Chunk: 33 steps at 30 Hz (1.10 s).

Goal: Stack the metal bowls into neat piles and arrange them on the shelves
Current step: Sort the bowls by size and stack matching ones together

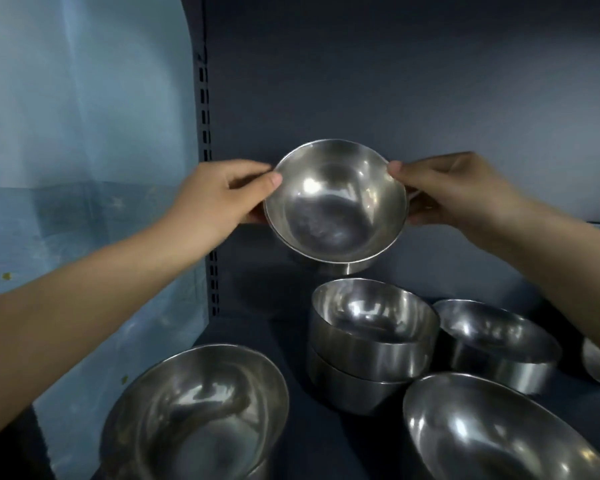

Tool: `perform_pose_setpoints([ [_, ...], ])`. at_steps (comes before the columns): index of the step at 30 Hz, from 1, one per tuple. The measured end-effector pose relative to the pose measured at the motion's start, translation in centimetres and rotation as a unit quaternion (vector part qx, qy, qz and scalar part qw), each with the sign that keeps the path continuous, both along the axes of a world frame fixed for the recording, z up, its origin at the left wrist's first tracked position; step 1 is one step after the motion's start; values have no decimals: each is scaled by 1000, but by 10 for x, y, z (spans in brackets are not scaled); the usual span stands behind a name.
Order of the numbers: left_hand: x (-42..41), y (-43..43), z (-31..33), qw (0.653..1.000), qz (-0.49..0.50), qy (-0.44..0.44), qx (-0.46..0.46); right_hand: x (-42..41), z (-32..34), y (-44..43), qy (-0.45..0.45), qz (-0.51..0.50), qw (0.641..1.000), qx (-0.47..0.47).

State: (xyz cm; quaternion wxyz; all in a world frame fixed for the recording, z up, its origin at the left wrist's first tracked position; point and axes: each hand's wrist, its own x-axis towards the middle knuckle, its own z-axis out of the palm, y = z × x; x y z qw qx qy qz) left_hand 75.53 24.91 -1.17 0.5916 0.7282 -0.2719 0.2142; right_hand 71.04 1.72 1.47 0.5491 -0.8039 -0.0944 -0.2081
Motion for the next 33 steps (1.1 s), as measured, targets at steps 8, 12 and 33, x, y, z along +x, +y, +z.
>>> perform_pose_setpoints([
  [8, -1, -39, -14, 983, 6, 156, 94, -16, -31, -29, 117, -74, 990, -12],
  [12, 3, -44, -28, 977, 12, 184, 110, -17, -48, -30, 129, -89, 987, -25],
  [33, -1, -47, -44, 967, -24, 216, 134, -16, -69, -30, 131, -127, 983, -17],
])
